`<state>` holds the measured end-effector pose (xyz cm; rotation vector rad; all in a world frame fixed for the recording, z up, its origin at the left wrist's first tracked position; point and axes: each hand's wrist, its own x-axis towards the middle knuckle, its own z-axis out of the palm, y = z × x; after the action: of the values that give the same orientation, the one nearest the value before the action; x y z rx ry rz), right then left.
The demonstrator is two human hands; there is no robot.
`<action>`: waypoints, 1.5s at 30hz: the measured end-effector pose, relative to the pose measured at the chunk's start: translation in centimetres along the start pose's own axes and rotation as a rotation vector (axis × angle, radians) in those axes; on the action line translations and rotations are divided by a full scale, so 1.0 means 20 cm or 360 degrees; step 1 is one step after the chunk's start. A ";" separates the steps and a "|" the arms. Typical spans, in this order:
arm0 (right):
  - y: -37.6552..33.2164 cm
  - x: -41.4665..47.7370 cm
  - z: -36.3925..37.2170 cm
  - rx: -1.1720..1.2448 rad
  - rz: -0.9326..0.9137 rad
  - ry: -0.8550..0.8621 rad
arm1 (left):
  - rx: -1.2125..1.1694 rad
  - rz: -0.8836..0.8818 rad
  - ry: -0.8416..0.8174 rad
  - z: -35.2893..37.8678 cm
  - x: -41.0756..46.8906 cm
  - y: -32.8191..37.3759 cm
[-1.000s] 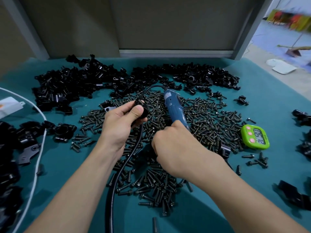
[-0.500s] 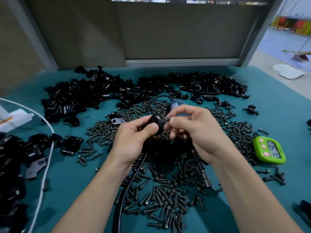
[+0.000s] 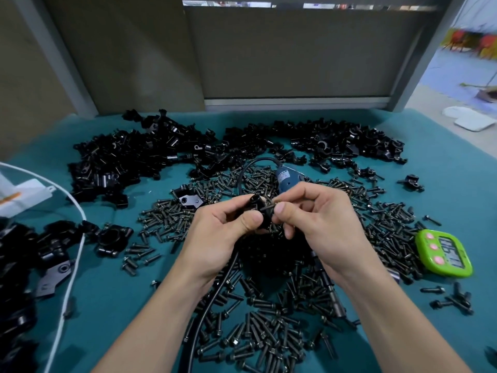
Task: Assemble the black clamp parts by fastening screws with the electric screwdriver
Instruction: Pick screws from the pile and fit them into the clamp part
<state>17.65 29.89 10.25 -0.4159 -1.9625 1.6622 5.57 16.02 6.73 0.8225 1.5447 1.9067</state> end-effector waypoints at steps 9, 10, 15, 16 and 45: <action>0.01 0.00 0.01 -0.0145 -0.0067 0.0066 | 0.0093 -0.0001 0.0062 0.01 0.00 -0.01; 0.01 0.00 0.01 -0.0211 -0.0068 0.0056 | 0.0109 -0.0007 0.0077 0.02 0.00 -0.01; 0.01 -0.01 0.02 -0.0550 -0.0105 0.0018 | 0.0234 0.0039 0.0066 0.02 0.00 -0.02; 0.01 -0.02 0.02 -0.0627 -0.0124 0.0020 | 0.0248 0.0067 0.0052 0.02 0.00 -0.01; 0.01 -0.03 0.01 -0.0870 -0.0282 -0.0099 | 0.0289 0.0102 0.0079 0.06 -0.01 -0.02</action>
<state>17.94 29.49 9.89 -0.3730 -2.4135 1.0250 6.68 16.68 6.53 0.9183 1.7610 1.8639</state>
